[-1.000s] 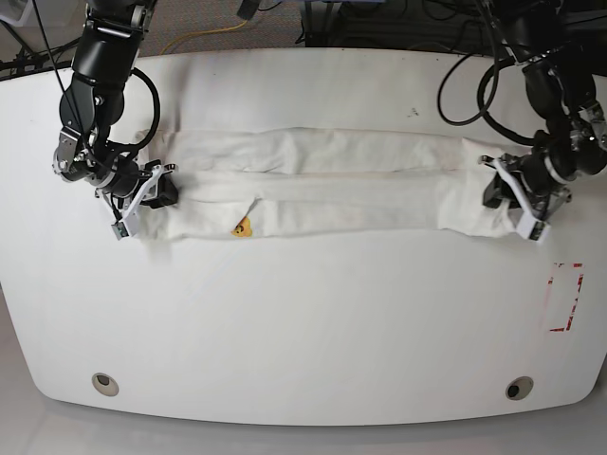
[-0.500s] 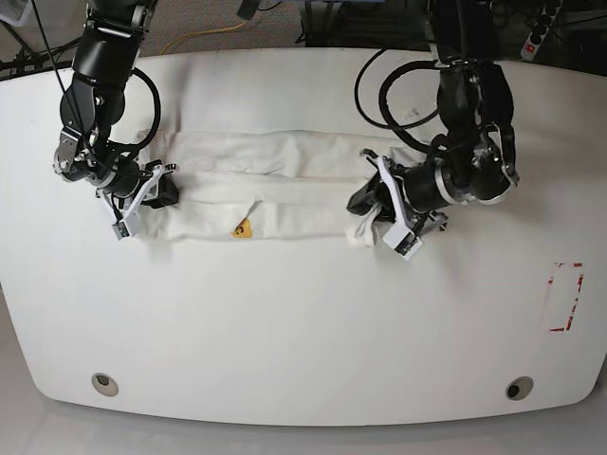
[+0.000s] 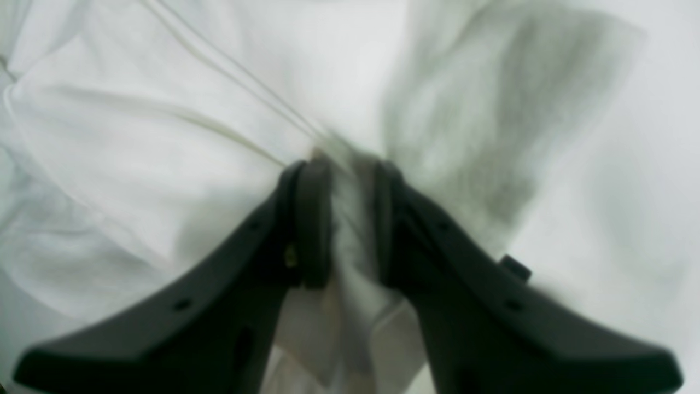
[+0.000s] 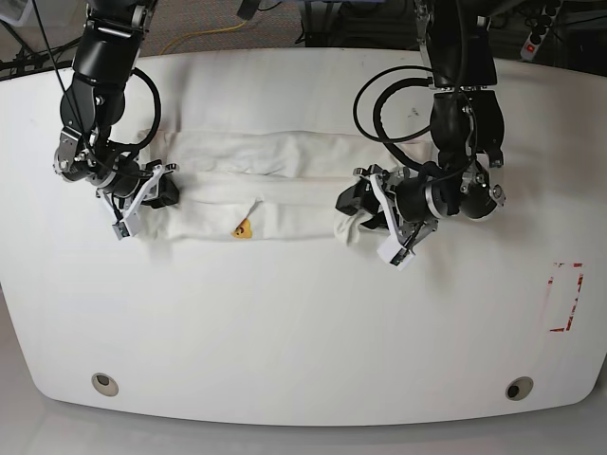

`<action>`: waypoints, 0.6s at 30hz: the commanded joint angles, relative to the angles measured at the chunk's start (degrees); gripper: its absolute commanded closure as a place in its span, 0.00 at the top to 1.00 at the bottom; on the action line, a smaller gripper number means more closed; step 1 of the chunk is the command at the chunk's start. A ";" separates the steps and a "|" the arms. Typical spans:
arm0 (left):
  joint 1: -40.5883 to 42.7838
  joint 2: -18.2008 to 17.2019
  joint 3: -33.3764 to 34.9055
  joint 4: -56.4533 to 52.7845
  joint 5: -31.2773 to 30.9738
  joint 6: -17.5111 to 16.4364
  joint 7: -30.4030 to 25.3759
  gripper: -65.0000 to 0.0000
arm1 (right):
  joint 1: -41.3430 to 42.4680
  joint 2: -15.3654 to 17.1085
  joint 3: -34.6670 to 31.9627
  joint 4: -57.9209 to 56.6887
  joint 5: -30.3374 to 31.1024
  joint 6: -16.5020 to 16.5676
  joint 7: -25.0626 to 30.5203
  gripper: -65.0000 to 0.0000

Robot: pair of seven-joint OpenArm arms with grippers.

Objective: Fold the T-shirt properly
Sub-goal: 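Fold the shirt end held by the left gripper toward the right gripper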

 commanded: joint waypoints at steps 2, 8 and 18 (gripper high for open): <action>-1.88 0.15 4.73 2.83 -1.43 2.71 -0.94 0.64 | 0.61 0.61 -0.16 1.49 -1.15 -0.14 -1.02 0.19; -2.32 0.24 14.40 10.13 -1.43 3.86 -0.94 0.65 | 0.61 0.61 -0.34 3.95 -1.15 -0.14 -1.02 0.20; -1.88 -4.33 5.96 15.14 -0.99 4.03 -0.94 0.65 | 1.14 1.14 0.28 8.17 5.62 -0.67 -2.51 0.22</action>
